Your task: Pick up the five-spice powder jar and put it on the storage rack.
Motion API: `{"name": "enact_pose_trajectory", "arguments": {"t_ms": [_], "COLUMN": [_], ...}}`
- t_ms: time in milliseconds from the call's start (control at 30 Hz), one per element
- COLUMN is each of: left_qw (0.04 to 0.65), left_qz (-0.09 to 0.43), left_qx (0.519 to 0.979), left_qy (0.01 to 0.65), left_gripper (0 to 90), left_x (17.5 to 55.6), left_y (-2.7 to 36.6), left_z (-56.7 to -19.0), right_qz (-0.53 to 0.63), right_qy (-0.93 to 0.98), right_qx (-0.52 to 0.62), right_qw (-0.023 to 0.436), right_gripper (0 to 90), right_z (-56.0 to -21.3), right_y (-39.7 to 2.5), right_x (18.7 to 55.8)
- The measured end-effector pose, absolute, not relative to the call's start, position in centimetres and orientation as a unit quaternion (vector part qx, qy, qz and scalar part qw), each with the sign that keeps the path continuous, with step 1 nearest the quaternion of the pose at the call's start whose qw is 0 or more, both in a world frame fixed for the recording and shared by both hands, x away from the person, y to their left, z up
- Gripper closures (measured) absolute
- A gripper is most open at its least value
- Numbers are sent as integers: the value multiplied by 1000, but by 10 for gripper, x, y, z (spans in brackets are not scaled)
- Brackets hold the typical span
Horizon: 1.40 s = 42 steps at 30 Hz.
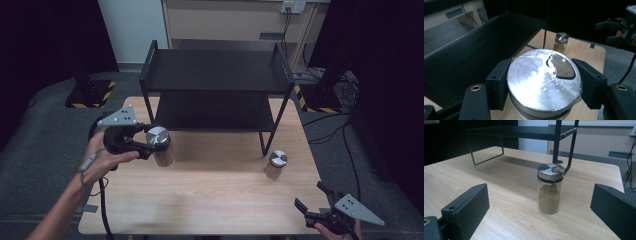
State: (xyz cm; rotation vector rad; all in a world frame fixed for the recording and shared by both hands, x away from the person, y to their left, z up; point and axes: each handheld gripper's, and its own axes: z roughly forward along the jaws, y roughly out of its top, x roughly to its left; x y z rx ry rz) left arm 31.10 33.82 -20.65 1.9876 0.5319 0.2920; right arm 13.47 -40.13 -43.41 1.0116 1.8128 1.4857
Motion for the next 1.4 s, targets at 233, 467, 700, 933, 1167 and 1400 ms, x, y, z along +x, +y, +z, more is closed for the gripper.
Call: {"name": "enact_pose_trajectory", "arguments": {"t_ms": [233,467,700,933,1167,1400], "left_qw": [501,499,500,505,492,475], "left_qz": [134,150,156,180,213,254], "left_qx": [826,821,814,793,771,743], "left_qy": [220,233,251,291,342,398], "left_gripper": [334,334,334,334,334,334], "left_x": [319,329,339,352,371,391], "left_y": [329,318,310,296,272,250], "left_z": [-159,-116,-94,-74,-59,-52], "right_qz": [557,557,558,558,558,558], "right_qy": [679,680,679,680,680,682], "right_qx": [380,378,379,378,377,374], "right_qw": [290,292,290,290,290,289], "right_gripper": [25,26,26,26,26,26], "right_z": [-434,-434,-434,-434,-434,-435], "right_y": [-401,-401,-402,-401,-401,-401], "right_x": [135,134,134,135,135,136]}}
